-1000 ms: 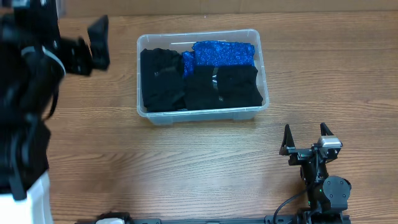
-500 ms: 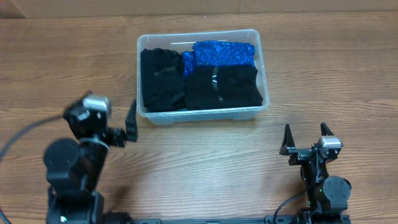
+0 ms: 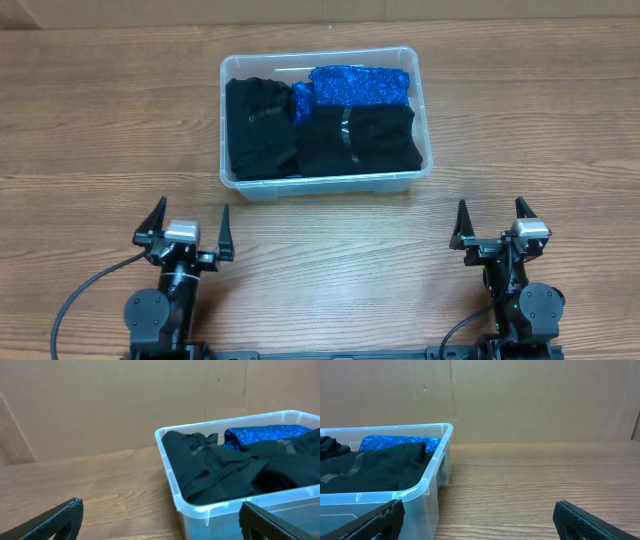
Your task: Pack container
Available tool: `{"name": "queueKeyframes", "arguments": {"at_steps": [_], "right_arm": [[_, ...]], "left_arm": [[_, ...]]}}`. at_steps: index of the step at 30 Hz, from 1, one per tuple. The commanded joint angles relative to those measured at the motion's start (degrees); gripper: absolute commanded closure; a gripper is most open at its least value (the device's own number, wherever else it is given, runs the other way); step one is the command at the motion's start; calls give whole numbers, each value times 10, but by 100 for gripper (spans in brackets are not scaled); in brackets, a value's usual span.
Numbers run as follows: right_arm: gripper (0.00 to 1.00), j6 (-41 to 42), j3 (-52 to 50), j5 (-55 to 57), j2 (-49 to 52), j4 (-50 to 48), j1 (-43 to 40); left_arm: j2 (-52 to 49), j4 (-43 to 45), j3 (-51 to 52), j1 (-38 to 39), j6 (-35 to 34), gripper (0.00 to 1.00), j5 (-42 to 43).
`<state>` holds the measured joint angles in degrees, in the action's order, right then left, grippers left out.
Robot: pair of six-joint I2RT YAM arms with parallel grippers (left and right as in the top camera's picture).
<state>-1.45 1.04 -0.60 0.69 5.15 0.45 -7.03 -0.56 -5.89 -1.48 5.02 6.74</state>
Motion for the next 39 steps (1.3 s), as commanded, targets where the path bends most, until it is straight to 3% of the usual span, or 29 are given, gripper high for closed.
{"name": "queueKeyframes", "arguments": {"at_steps": [1, 10, 39], "right_arm": [[0, 4, -6, 5, -5, -3, -2], [0, 4, -6, 5, -5, -3, -2], [0, 4, -6, 5, -5, -3, -2]], "left_arm": [[33, 20, 38, 4, -1, 0, -44], [52, -38, 56, 4, -2, 0, -88], [68, -37, 56, 4, 10, 0, -82]]}}
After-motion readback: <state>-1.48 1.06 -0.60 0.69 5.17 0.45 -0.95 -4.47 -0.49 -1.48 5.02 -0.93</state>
